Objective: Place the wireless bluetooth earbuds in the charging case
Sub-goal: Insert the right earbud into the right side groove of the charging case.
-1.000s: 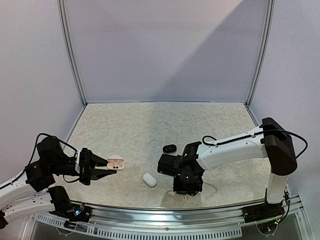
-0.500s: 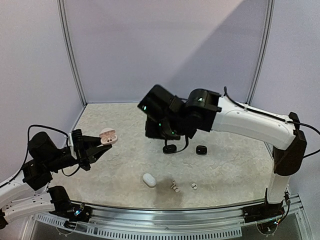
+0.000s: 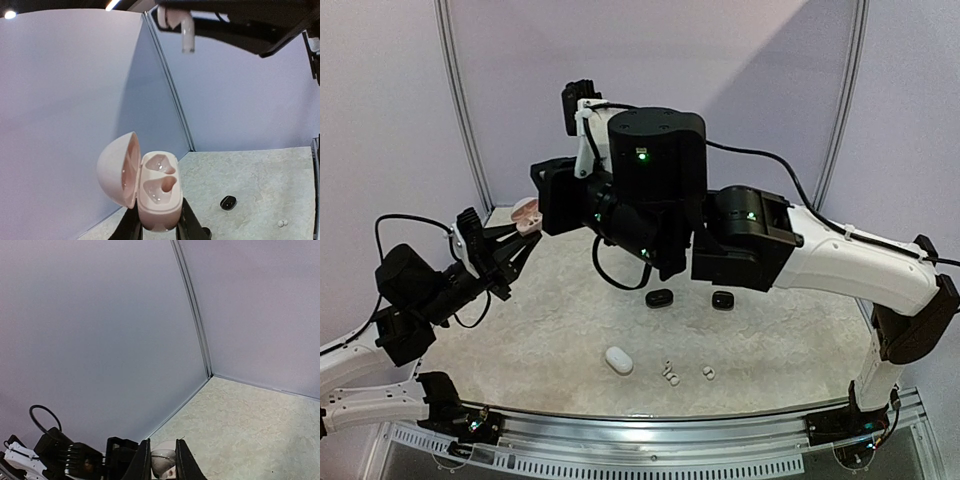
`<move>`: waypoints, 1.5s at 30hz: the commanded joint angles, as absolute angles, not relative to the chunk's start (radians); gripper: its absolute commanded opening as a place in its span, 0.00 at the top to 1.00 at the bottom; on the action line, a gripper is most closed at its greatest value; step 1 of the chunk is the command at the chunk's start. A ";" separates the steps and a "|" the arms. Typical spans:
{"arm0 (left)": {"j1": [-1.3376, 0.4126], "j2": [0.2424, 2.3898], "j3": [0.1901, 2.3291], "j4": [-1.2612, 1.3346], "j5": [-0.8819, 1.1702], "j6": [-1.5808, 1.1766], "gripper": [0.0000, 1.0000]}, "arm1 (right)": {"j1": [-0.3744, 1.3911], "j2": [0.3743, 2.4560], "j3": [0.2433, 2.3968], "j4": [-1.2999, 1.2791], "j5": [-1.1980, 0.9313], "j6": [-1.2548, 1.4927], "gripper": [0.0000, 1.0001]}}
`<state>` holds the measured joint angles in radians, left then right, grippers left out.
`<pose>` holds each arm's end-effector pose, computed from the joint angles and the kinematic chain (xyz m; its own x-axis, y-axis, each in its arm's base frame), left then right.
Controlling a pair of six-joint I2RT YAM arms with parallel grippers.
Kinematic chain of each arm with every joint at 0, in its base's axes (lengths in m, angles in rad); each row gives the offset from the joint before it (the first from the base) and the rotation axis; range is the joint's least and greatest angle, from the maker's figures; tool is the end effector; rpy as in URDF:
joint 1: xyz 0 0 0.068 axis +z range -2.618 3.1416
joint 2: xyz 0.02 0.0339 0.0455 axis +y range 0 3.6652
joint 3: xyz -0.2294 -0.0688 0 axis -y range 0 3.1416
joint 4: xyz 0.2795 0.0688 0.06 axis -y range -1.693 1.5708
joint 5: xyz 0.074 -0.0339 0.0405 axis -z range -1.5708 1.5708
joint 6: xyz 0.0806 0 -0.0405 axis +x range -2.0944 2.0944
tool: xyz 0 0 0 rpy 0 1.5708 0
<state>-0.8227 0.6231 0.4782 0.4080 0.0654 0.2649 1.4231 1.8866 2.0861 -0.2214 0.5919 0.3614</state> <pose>0.1785 -0.2001 0.3065 0.3735 -0.0184 -0.9275 0.7010 0.6604 0.2692 0.1172 0.4822 0.4427 -0.2642 0.2180 -0.9395 -0.6899 0.6380 0.3421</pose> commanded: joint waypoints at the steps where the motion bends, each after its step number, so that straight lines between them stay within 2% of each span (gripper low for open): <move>1: -0.816 0.642 0.499 0.477 0.027 0.212 1.00 | 1.435 1.932 2.095 -0.113 0.574 0.207 1.00; 16: -0.815 0.636 0.499 0.493 0.078 0.178 1.00 | 1.430 1.973 2.114 -0.155 0.633 0.175 1.00; 45: -0.813 0.646 0.522 0.490 0.082 0.194 1.00 | 1.384 1.970 2.052 -0.209 0.584 0.264 1.00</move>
<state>-0.8227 0.6487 0.4911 0.4675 0.0940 0.1932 1.3975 1.9656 2.0838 -0.1905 0.5808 0.2432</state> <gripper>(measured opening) 0.189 0.158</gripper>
